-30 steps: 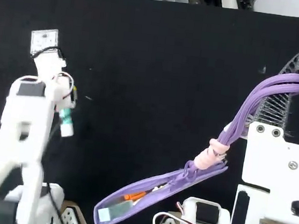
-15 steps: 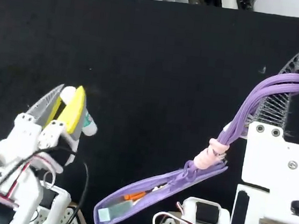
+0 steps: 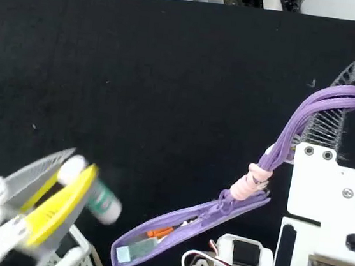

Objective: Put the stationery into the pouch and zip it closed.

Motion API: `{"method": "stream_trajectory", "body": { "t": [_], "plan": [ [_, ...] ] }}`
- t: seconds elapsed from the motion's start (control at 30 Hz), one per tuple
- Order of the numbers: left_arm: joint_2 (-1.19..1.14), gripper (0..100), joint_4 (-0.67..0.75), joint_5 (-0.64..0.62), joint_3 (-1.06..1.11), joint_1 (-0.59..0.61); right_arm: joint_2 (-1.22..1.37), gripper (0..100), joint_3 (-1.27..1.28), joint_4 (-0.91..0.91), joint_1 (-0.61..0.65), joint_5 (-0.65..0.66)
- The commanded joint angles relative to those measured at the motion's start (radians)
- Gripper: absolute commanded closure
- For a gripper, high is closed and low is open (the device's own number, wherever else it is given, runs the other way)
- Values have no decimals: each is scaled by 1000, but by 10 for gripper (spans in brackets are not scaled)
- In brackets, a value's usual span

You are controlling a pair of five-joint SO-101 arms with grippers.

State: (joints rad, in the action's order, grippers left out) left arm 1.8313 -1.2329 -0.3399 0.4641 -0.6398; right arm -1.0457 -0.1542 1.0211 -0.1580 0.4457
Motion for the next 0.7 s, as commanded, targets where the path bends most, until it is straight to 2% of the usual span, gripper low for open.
{"method": "stream_trajectory", "body": {
  "t": [0.0,0.13,0.27,0.53,0.67],
  "plan": [
    [-5,971,-143,-5,-151,-119,22,987,-24,-14,-8,2],
    [-5,971,-196,55,-148,-131,22,987,-24,-14,-9,2],
    [-5,971,-161,58,-94,-150,21,987,-24,-12,-8,2],
    [-5,971,69,66,191,-496,18,987,-24,-12,-12,2],
    [-5,972,153,173,277,-541,16,987,-24,-12,-12,2]
  ]
}}
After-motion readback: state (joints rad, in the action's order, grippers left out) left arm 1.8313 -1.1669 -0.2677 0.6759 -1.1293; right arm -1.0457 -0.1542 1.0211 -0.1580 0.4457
